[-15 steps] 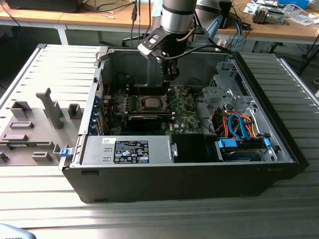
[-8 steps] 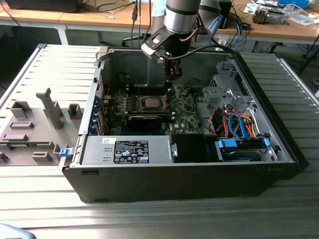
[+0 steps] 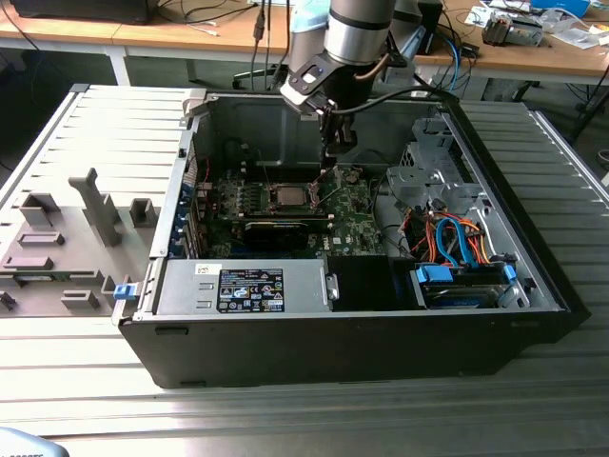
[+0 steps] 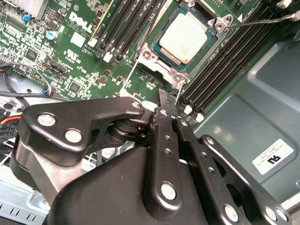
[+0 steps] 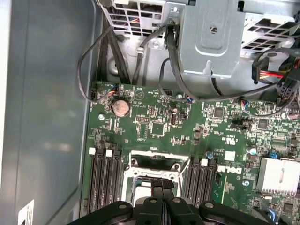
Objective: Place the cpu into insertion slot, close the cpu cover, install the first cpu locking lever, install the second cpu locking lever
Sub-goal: 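Close the cpu cover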
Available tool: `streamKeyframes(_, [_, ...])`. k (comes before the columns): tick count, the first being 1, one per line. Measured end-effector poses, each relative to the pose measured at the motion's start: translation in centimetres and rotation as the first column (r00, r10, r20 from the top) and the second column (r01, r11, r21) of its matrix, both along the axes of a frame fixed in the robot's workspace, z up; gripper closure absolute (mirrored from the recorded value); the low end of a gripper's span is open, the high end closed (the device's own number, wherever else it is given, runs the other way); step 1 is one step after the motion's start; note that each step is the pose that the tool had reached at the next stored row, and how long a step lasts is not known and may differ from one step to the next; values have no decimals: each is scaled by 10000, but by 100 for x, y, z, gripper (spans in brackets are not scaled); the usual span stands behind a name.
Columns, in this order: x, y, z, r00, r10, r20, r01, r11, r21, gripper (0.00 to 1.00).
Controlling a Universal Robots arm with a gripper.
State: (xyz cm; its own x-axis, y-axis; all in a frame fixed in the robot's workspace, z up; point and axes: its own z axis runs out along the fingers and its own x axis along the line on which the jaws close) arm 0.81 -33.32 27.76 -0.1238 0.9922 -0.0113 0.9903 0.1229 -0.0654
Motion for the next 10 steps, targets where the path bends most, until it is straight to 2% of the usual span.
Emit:
streamKeyframes(6, [96, 0, -6, 10000, 1, -79, -1, 10000, 0, 89])
streamKeyframes(10, [134, 0, -13, 9999, 1, -102, -1, 10000, -1, 89])
